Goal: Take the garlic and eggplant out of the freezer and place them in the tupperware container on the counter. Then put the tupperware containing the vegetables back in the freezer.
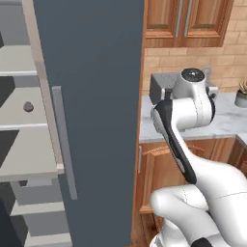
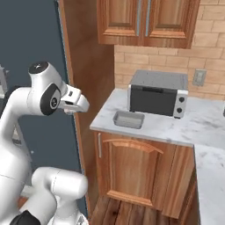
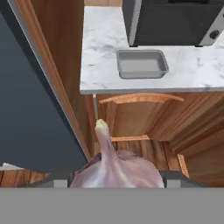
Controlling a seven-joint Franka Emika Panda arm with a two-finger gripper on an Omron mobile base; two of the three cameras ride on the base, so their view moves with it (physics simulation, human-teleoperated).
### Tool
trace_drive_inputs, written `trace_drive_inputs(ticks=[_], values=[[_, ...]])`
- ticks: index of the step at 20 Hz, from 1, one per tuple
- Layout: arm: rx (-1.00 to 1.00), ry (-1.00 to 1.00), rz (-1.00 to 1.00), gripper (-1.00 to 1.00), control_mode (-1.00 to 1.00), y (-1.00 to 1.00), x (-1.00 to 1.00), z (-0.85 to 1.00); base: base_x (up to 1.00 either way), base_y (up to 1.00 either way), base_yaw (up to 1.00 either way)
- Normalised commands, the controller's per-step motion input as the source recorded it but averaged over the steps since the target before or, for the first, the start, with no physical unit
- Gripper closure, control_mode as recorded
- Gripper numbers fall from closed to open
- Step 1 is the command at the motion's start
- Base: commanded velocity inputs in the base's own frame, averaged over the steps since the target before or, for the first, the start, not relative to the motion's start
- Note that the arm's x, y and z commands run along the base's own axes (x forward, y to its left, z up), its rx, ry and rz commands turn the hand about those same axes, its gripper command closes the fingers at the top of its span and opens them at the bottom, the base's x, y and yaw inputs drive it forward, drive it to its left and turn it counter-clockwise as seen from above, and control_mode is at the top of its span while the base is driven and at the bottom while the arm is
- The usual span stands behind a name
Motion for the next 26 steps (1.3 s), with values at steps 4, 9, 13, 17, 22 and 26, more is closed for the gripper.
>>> trace_drive_inputs(ticks=[4, 9, 13, 17, 22, 26], values=[[0.00, 0.00, 0.00, 1.00, 1.00, 0.00, 0.00, 0.00, 0.84, -0.62, 0.00], [0.01, 0.01, -0.03, 1.00, -1.00, -0.09, 0.18, -0.04, 0.56, -0.17, -0.05], [0.07, 0.03, -0.04, 1.00, -1.00, -0.57, 0.21, -0.43, 0.00, 0.00, 0.00], [0.04, 0.07, 0.00, 1.00, -1.00, -0.52, 0.77, -0.75, 0.00, 0.00, 0.00], [0.00, 0.12, 0.04, 1.00, -1.00, -0.06, 0.95, -0.95, 0.00, 0.00, 0.00], [0.00, 0.15, 0.07, 1.00, -1.00, 0.00, 0.85, -0.91, 0.00, 0.00, 0.00]])
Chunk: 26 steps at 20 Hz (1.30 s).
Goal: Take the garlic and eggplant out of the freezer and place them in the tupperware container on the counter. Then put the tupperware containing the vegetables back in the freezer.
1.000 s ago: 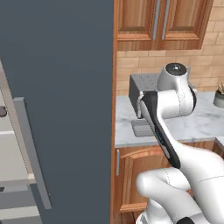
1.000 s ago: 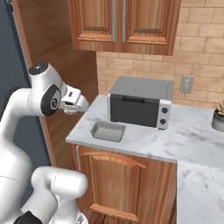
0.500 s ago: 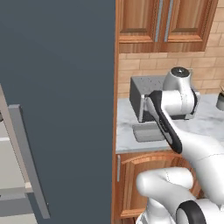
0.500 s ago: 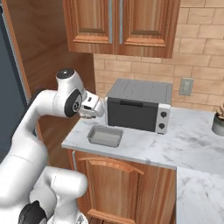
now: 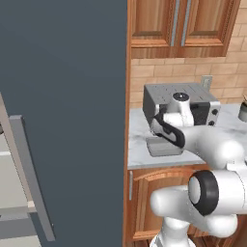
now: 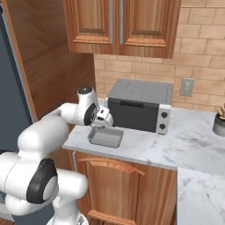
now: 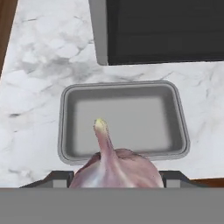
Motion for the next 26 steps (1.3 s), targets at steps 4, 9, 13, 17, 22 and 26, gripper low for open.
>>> trace_drive_inputs(ticks=[4, 9, 13, 17, 22, 26], values=[[0.01, 0.08, 0.07, 1.00, -1.00, 0.00, 0.62, -0.70, 0.00, 0.00, 0.00], [0.05, 0.03, 0.07, 1.00, -1.00, 0.00, 0.46, -0.55, 0.00, 0.00, 0.00], [0.04, 0.00, 0.08, 1.00, -1.00, 0.00, 0.29, -0.54, 0.00, 0.00, 0.00], [0.00, 0.00, 0.07, 1.00, -1.00, 0.00, 0.28, -0.51, 0.00, 0.00, 0.00], [0.01, 0.00, 0.05, 1.00, -1.00, -0.02, 0.39, -0.28, 0.00, 0.00, 0.00], [0.03, 0.00, 0.03, -1.00, -1.00, 0.00, 0.09, -0.15, 0.00, 0.00, 0.00]])
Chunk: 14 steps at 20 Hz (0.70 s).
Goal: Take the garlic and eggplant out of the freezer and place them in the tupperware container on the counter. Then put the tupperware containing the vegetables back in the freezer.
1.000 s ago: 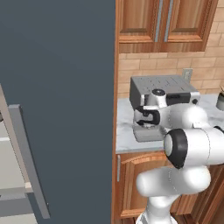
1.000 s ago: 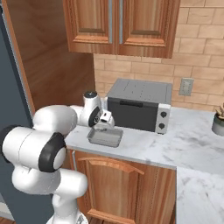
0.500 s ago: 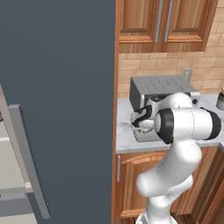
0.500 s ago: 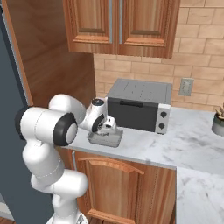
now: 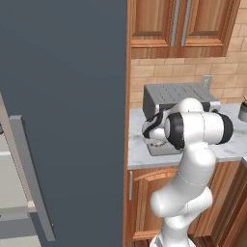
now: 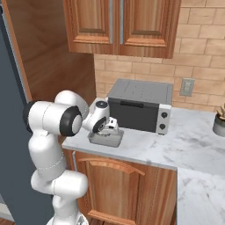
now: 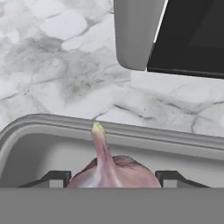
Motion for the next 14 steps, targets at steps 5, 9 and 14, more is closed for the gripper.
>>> trace_drive_inputs(ticks=[5, 9, 14], values=[[0.01, -0.02, 0.00, -1.00, -1.00, 0.00, -0.24, 0.00, 0.00, 0.00, 0.00], [0.00, 0.00, 0.00, -1.00, -1.00, 0.00, -0.34, 0.25, 0.00, 0.00, 0.00], [0.00, -0.12, -0.01, -1.00, -1.00, 0.00, -0.59, 0.82, 0.00, 0.00, 0.00]])
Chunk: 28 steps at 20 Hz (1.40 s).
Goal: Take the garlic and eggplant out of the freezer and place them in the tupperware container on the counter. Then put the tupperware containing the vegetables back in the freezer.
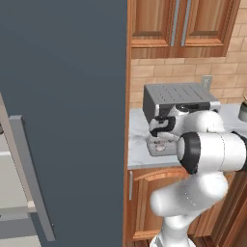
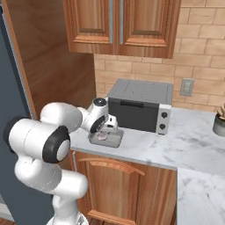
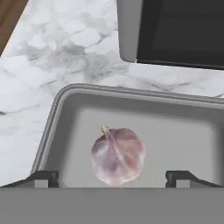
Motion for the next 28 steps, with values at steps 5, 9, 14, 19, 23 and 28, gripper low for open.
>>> trace_drive_inputs(ticks=[5, 9, 14, 19, 23, 28], values=[[0.00, -0.25, -0.01, -1.00, -1.00, 0.00, -1.00, 1.00, 0.00, 0.00, 0.00], [0.00, -0.16, -0.01, -1.00, -1.00, 0.00, -1.00, 1.00, 0.00, 0.00, 0.00], [0.01, -0.02, -0.05, -1.00, -1.00, 0.00, -1.00, 1.00, 0.00, 0.00, 0.00], [0.04, 0.18, -0.08, -1.00, -1.00, 0.00, -0.98, 1.00, 0.00, 0.00, 0.00], [0.07, 0.29, -0.08, -1.00, -1.00, 0.00, -0.76, 0.99, 0.00, 0.00, 0.00], [0.02, 0.19, -0.04, -1.00, -1.00, 0.01, -0.64, 0.76, 0.00, 0.00, 0.00]])
